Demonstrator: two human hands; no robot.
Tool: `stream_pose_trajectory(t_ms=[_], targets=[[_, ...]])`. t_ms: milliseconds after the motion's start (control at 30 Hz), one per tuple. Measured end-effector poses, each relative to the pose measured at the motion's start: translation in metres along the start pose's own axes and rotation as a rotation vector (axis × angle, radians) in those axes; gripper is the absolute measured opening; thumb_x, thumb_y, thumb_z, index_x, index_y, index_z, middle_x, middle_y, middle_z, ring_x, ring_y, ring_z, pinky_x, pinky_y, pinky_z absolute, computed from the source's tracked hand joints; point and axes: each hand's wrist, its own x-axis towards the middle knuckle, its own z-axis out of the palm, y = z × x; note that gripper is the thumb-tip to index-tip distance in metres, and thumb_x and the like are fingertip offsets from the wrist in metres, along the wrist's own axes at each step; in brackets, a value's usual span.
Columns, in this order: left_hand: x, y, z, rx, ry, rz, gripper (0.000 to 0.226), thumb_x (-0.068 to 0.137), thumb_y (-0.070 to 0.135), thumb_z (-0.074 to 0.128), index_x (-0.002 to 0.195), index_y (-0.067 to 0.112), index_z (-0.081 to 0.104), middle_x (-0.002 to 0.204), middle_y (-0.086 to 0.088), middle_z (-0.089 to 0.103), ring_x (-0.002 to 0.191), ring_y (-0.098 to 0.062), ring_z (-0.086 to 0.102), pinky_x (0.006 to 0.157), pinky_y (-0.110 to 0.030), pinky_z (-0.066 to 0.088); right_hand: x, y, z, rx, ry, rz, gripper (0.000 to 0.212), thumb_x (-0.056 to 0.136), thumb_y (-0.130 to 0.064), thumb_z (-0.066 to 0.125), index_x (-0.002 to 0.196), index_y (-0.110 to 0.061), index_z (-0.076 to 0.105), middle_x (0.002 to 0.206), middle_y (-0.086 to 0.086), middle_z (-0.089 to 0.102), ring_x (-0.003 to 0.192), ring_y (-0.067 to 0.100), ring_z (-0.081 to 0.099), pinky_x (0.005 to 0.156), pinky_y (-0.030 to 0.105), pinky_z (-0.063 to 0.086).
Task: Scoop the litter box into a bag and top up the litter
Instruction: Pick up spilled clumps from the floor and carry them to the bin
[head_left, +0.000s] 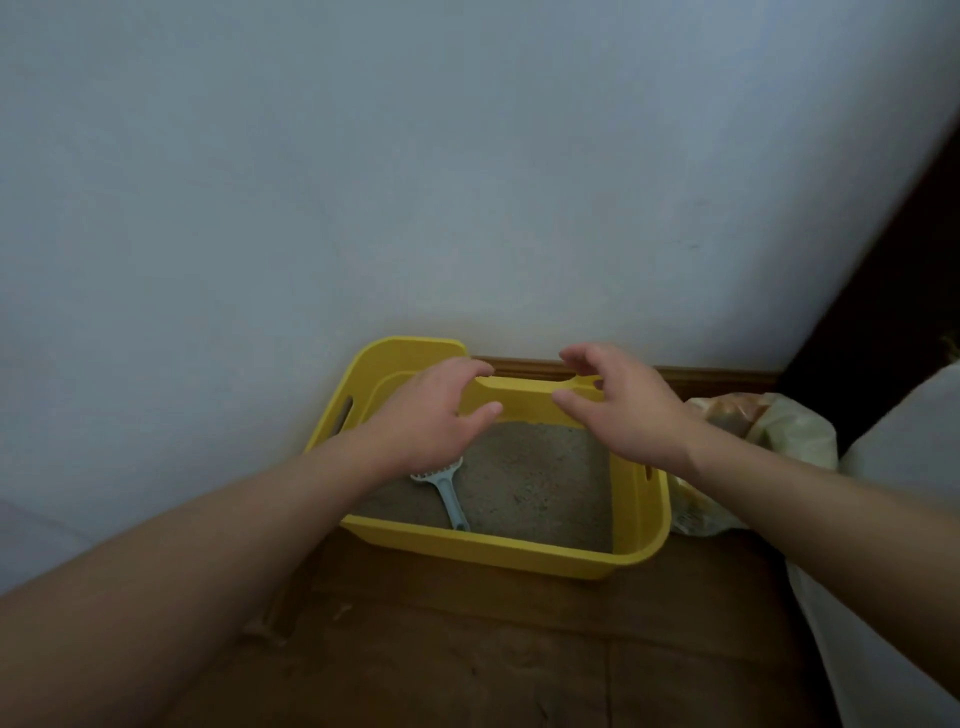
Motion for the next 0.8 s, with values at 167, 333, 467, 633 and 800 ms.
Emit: stream_pose_trajectory(t_ms=[167,333,467,633,800], targets=[[-0.018,-0.018,-0.011,0.026,0.031,-0.030,0.052,0.096,0.045,0.056,0.142,0.024,0.046,0.146,0.003,0.048,0.129,-0.017,0.048,0.105,-0.041,0.045,0.008,-0.022,0.017,0.048,-0.017,-0.054,0.050,0.092,-0.034,0.065,0.137,-0.016,0.053,0.135,0.000,0.059,0.122,0.014,0.055,0.106,0.032,0.043],[-0.055,-0.037,-0.018,0.007,0.060,-0.066,0.055,0.093,0.047,0.058,0.142,0.024,0.047,0.144,0.003,0.050,0.129,-0.016,0.049,0.108,-0.039,0.041,-0.005,-0.048,0.037,0.075,-0.083,-0.128,0.051,0.091,-0.035,0.066,0.137,-0.017,0.053,0.133,-0.002,0.060,0.119,0.011,0.056,0.104,0.033,0.046],[-0.081,-0.042,-0.016,-0.005,0.032,-0.045,0.055,0.093,0.048,0.058,0.141,0.026,0.047,0.138,0.006,0.054,0.121,-0.011,0.052,0.101,-0.031,0.044,-0.029,-0.055,0.046,0.068,-0.205,-0.154,0.056,0.091,-0.039,0.065,0.141,-0.021,0.048,0.137,-0.006,0.056,0.121,0.007,0.053,0.105,0.033,0.046],[-0.095,-0.037,-0.009,-0.061,0.036,-0.021,0.050,0.093,0.042,0.061,0.139,0.027,0.049,0.129,0.011,0.056,0.115,-0.001,0.049,0.092,-0.020,0.039,-0.055,-0.052,0.048,0.062,-0.272,-0.167,0.058,0.090,-0.041,0.066,0.142,-0.027,0.045,0.138,-0.011,0.054,0.120,0.002,0.050,0.104,0.033,0.047],[-0.106,-0.032,0.014,-0.136,0.025,-0.024,0.049,0.093,0.035,0.064,0.138,0.023,0.050,0.123,0.016,0.050,0.107,0.010,0.043,0.083,0.006,0.027,-0.067,-0.045,0.052,0.043,-0.292,-0.163,0.058,0.089,-0.041,0.067,0.141,-0.023,0.047,0.135,-0.007,0.056,0.118,0.004,0.052,0.103,0.033,0.047]])
